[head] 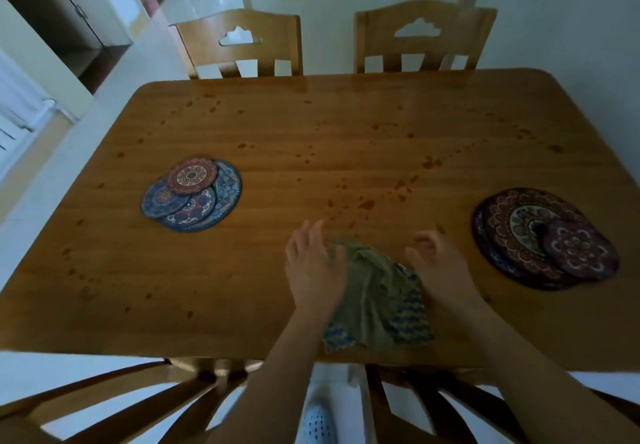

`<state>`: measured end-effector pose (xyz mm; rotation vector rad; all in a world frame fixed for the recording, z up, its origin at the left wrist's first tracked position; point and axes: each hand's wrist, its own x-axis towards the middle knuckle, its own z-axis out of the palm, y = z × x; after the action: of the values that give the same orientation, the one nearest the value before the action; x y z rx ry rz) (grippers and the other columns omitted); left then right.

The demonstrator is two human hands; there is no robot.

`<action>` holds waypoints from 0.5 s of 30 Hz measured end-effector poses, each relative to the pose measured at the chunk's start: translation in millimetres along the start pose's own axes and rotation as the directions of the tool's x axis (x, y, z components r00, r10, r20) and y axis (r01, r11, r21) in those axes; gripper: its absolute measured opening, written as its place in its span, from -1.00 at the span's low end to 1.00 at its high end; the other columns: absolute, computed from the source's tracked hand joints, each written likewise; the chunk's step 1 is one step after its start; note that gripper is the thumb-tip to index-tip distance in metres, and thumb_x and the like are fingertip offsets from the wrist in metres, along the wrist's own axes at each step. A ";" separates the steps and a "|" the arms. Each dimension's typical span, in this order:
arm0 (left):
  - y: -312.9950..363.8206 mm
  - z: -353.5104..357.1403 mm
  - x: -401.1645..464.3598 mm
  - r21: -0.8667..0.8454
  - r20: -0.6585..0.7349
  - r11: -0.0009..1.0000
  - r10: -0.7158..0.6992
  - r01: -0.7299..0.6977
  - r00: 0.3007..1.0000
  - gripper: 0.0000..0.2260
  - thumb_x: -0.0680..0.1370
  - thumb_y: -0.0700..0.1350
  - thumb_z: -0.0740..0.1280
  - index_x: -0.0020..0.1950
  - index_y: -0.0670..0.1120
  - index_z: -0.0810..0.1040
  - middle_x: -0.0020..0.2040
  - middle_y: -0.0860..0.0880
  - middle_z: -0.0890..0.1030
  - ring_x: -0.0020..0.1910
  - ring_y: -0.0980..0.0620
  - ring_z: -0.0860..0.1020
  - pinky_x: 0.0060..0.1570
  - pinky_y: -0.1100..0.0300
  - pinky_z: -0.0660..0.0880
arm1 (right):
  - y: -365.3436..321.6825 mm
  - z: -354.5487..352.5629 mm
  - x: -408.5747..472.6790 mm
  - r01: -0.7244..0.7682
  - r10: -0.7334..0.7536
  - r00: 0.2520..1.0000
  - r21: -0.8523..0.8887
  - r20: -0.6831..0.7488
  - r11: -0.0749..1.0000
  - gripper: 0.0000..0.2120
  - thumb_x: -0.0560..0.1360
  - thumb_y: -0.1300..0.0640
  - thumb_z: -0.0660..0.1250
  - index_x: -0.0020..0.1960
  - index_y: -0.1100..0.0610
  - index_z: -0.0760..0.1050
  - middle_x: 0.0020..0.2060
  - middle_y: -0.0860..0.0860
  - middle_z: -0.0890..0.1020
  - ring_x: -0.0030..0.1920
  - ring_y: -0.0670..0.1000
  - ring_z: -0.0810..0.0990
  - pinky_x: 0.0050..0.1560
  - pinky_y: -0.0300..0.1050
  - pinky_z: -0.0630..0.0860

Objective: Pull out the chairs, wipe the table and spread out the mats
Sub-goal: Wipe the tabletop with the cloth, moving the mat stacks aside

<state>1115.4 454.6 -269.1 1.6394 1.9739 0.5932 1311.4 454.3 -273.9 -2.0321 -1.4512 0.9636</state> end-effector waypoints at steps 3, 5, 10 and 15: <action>5.8 51.6 -19.6 0.153 0.150 0.967 0.181 -0.204 0.972 -0.49 0.64 0.22 0.04 0.57 0.12 0.15 0.62 0.03 0.01 0.59 -0.06 -0.09 0.54 -0.12 -0.08 | 18.3 4.7 -0.1 0.028 -0.031 0.994 -0.026 -0.105 0.999 -0.77 0.61 0.07 0.24 0.24 0.09 0.48 0.17 0.01 0.56 0.13 -0.01 0.52 0.07 -0.10 0.46; 3.4 81.8 -29.1 0.276 0.228 0.925 0.199 -0.259 0.953 -0.39 0.59 0.36 -0.12 0.59 0.14 0.13 0.62 0.02 0.00 0.59 -0.12 -0.08 0.51 -0.23 -0.15 | 26.8 3.6 -0.1 0.043 -0.049 0.993 -0.058 -0.111 0.997 -0.78 0.62 0.09 0.23 0.23 0.10 0.50 0.13 -0.02 0.55 0.12 -0.05 0.50 0.06 -0.17 0.42; -13.9 118.0 -33.0 0.458 0.229 0.849 0.175 -0.265 0.957 -0.27 0.54 0.45 -0.07 0.59 0.05 0.18 0.60 -0.09 0.14 0.58 -0.21 0.03 0.45 -0.33 0.02 | 54.8 -19.0 13.1 0.044 -0.058 0.976 -0.070 -0.209 0.997 -0.80 0.62 0.12 0.23 0.20 0.13 0.50 0.13 0.01 0.50 0.19 0.02 0.46 0.15 -0.09 0.43; -5.7 124.3 -24.4 0.483 0.227 0.832 0.183 -0.274 0.957 -0.22 0.51 0.48 -0.05 0.59 0.04 0.15 0.60 -0.09 0.11 0.58 -0.20 0.02 0.45 -0.33 0.03 | 93.9 -54.3 39.2 -0.010 -0.073 0.920 -0.208 -0.384 0.978 -0.79 0.62 0.12 0.21 0.21 0.13 0.51 0.24 0.05 0.48 0.33 0.13 0.36 0.24 0.03 0.36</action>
<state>1192.6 431.3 -366.9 2.1852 1.9188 -0.0163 1418.5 461.1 -316.1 -2.1818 -1.4003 0.3688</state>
